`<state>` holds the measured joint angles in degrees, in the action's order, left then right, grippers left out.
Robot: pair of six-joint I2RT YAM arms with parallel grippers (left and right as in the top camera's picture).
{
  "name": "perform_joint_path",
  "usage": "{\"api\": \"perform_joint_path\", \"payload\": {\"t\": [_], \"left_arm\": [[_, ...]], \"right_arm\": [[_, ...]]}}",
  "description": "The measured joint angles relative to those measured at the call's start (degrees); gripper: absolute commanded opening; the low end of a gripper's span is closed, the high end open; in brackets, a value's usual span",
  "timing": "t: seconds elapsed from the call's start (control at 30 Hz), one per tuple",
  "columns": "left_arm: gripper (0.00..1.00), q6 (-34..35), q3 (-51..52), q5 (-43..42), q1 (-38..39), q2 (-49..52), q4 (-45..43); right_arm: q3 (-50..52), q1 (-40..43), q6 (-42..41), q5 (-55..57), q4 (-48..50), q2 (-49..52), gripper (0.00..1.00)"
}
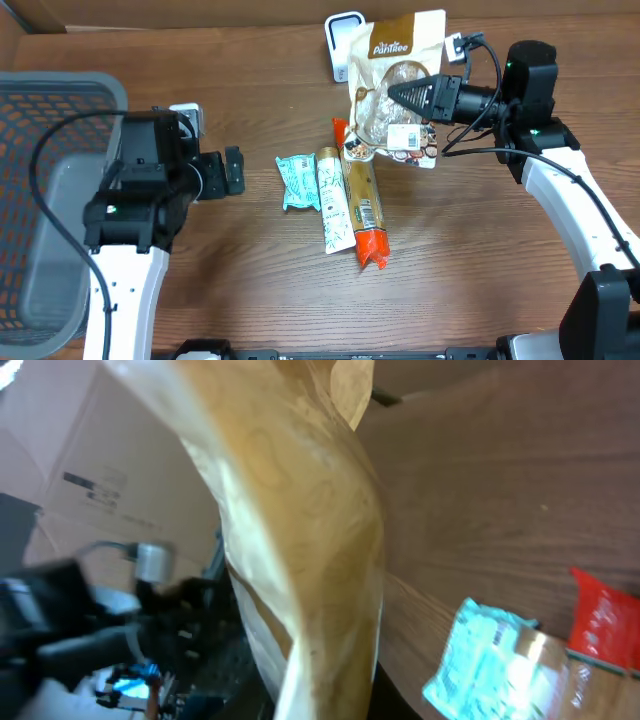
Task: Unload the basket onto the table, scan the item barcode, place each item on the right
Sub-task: 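Hold the bag's barcode up to the white scanner with the right gripper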
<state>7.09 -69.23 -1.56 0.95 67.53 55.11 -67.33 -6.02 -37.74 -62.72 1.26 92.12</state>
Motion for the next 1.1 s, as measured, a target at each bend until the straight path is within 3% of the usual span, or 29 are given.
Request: {"api": "perform_joint_path", "payload": {"t": [0.37,0.57,0.7,0.8,1.0,1.1], "left_arm": [[1.00,-1.18,7.85,-0.31,-1.09,0.04,-5.86],[1.00,-1.36,7.87,1.99,-1.09,1.07,-5.77],[0.99,-1.36,7.87,2.49,-1.09,2.08,-5.66],[1.00,-1.38,7.87,2.69,-1.09,2.25,-5.64],[1.00,-1.38,7.89,2.69,-1.09,2.25,-5.60],[1.00,-1.38,7.93,2.71,-1.09,2.25,-5.60]], "right_arm": [[-0.07,-4.28,-3.28,5.70,1.05,0.00,0.08],[-4.81,-8.57,2.78,15.63,-12.13,0.04,0.09],[-11.15,-12.35,9.99,27.58,-21.49,0.13,0.06],[-14.82,-15.74,15.06,39.85,-22.29,0.13,0.04],[-15.76,-22.95,26.93,67.47,-11.50,1.09,0.04],[-15.96,-25.05,35.43,75.97,-4.15,3.32,0.04]]}}
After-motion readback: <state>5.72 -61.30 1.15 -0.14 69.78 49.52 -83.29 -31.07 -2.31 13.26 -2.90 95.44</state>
